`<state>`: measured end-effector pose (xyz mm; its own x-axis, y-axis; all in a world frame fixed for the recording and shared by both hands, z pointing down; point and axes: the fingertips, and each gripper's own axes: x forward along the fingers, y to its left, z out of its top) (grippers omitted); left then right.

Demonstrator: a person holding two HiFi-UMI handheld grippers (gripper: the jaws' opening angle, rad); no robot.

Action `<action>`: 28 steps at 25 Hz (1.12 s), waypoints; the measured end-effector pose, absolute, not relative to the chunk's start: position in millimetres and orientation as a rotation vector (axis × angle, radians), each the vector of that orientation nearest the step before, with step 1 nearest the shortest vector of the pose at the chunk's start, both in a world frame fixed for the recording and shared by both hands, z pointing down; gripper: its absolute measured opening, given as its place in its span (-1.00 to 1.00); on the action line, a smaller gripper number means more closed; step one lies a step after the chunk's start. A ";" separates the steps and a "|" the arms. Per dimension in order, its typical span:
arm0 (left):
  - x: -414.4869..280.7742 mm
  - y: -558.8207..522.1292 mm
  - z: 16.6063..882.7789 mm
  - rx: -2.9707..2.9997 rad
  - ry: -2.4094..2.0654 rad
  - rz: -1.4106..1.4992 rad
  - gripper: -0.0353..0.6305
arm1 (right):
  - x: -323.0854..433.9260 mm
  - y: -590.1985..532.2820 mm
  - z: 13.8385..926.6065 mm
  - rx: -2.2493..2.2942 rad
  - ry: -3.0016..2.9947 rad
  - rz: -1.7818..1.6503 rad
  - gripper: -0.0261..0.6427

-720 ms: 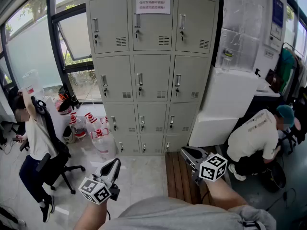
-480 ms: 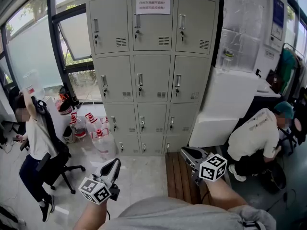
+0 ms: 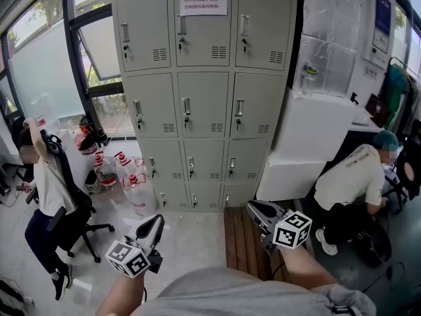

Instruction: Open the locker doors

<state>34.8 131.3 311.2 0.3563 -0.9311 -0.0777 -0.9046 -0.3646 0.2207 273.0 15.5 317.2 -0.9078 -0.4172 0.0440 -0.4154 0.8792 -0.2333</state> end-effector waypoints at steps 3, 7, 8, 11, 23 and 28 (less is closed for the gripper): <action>47.6 125.7 315.9 2.458 -1.665 -0.285 -0.88 | 281.6 15.0 323.1 -0.637 3.044 -0.382 -0.90; 57.8 112.8 324.0 2.442 -1.645 -0.280 -0.88 | 283.1 4.4 333.3 -0.591 3.046 -0.405 -0.90; 56.2 110.6 325.9 2.440 -1.643 -0.269 -0.88 | 279.2 2.1 337.2 -0.580 3.047 -0.419 -0.90; 39.6 101.2 331.2 2.436 -1.655 -0.254 -0.88 | 261.5 -7.1 346.1 -0.548 3.062 -0.426 -0.90; -115.2 -40.4 355.4 2.550 -1.461 -0.313 -0.88 | 105.1 -119.2 346.1 -0.668 3.021 -0.363 -0.90; -180.7 -110.9 336.5 2.631 -1.352 -0.246 -0.88 | 34.3 -178.4 325.5 -0.761 2.973 -0.365 -0.90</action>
<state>-180.7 -110.9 336.5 0.5744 -0.8158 -0.0673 -0.7873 -0.5731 0.2273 34.3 -178.4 325.5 -0.8775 -0.4795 0.0095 -0.4676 0.8509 -0.2396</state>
